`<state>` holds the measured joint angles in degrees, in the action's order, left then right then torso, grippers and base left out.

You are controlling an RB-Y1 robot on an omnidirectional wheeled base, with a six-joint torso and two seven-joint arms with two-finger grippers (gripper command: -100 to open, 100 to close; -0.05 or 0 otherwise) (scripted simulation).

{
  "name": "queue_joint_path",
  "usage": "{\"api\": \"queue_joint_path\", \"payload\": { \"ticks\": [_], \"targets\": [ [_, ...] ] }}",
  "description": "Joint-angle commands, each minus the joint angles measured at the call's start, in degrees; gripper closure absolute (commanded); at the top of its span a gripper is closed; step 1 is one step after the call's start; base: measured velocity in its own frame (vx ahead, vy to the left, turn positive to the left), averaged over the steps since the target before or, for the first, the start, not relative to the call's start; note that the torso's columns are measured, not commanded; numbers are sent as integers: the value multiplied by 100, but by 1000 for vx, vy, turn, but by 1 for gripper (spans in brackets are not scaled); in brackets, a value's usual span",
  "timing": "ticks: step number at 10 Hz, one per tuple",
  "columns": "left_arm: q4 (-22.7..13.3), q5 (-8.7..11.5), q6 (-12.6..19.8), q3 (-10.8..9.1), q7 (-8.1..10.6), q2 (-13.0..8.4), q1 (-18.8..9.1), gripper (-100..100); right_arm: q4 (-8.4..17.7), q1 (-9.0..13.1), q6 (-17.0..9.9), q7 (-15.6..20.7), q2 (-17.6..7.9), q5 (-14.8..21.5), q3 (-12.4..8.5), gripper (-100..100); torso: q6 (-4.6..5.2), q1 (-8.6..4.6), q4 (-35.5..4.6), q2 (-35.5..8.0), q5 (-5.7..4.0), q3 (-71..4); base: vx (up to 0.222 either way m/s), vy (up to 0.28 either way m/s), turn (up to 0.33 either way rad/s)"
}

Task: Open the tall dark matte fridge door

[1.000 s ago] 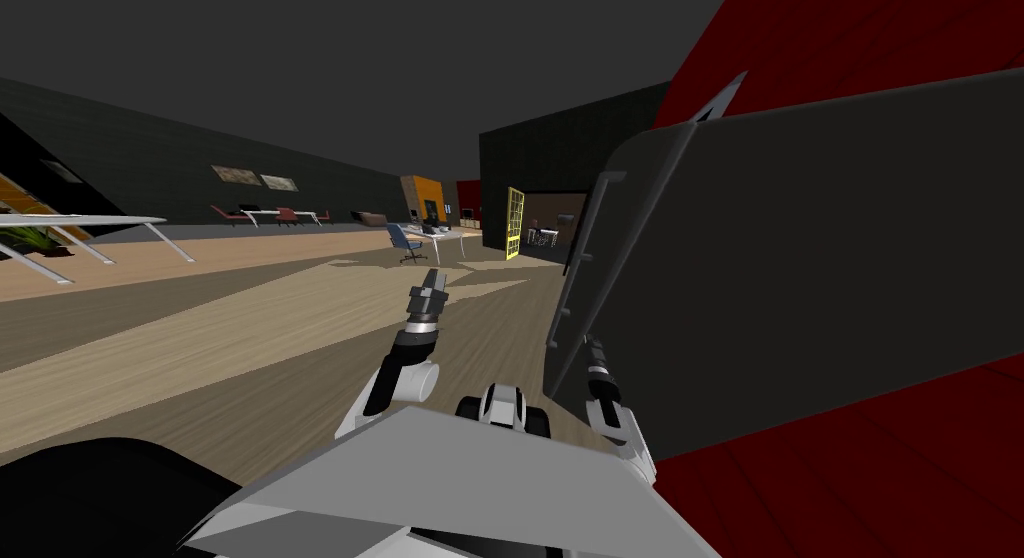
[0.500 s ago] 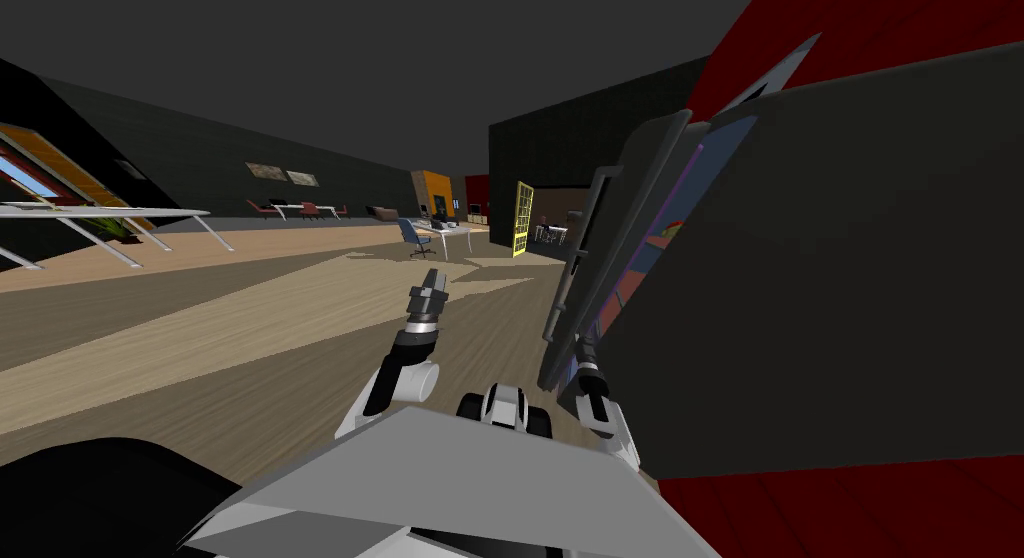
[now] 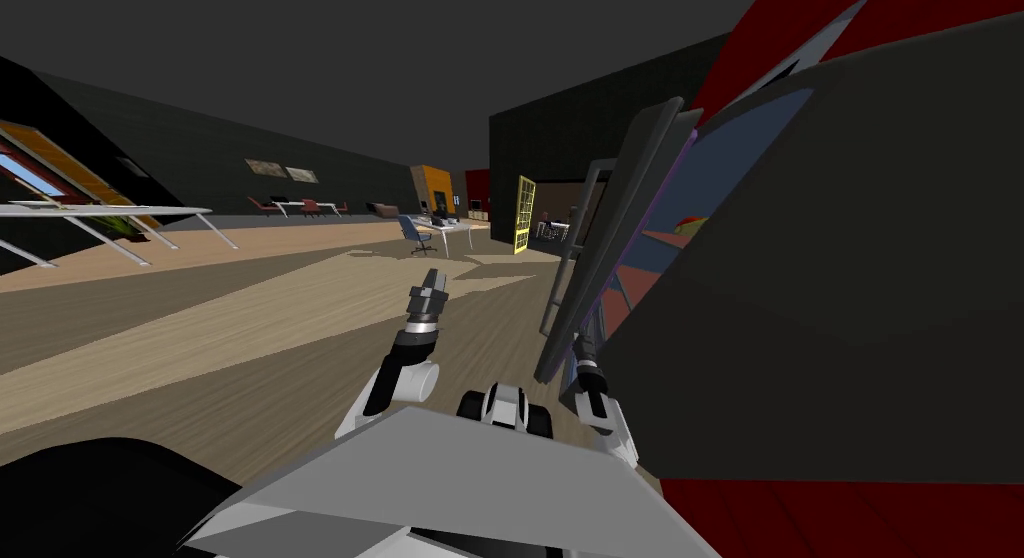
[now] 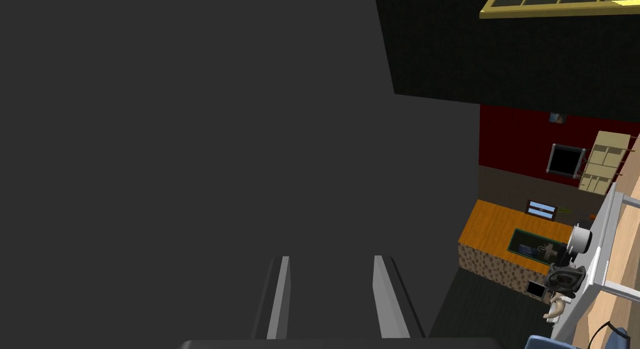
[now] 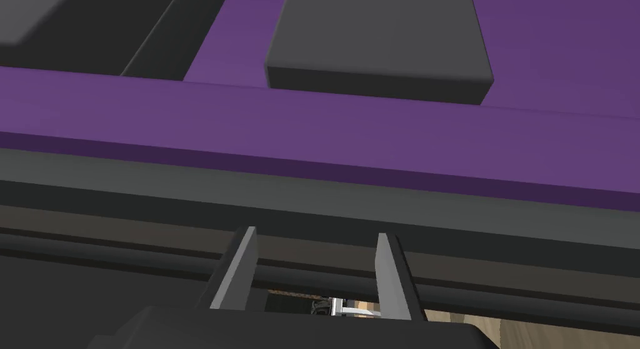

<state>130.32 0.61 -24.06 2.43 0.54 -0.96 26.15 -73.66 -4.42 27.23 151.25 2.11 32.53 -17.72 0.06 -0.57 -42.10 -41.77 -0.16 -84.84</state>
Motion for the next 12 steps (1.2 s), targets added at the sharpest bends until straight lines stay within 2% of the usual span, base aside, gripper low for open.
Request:
{"api": "queue_joint_path", "payload": {
  "ticks": [1, 2, 3, 6, 12],
  "targets": [
    [0, 0, 0, 0, 0, 0, 0, 0, -18, 14, -20, 60, 4, -51, -103, 100, -7, 43, -13, -33, 11, 17, 102, 98, -64],
    [0, 0, 0, 2, 0, 2, 0, 0, -18, 14, -20, 60, 4, -51, -103, 100, -13, 92, -15, -9, 28, 10, 108, 175, -74],
    [0, 0, 0, 3, 0, 3, 0, 0, -50, 34, -65, 113, 10, -99, -197, 100, -20, 96, -14, 1, 32, -1, 162, 248, -77],
    [1, 0, -1, 3, 0, 3, 1, 0, -112, 76, -156, 218, 21, -194, -384, 100, -13, 26, -33, -6, 26, 2, 150, 267, -66],
    [1, 0, 0, 3, 0, 3, 1, 0, -236, 160, -337, 429, 44, -385, -757, 100, -6, 46, -32, -50, 26, 27, 159, 264, -75]
  ]
}}
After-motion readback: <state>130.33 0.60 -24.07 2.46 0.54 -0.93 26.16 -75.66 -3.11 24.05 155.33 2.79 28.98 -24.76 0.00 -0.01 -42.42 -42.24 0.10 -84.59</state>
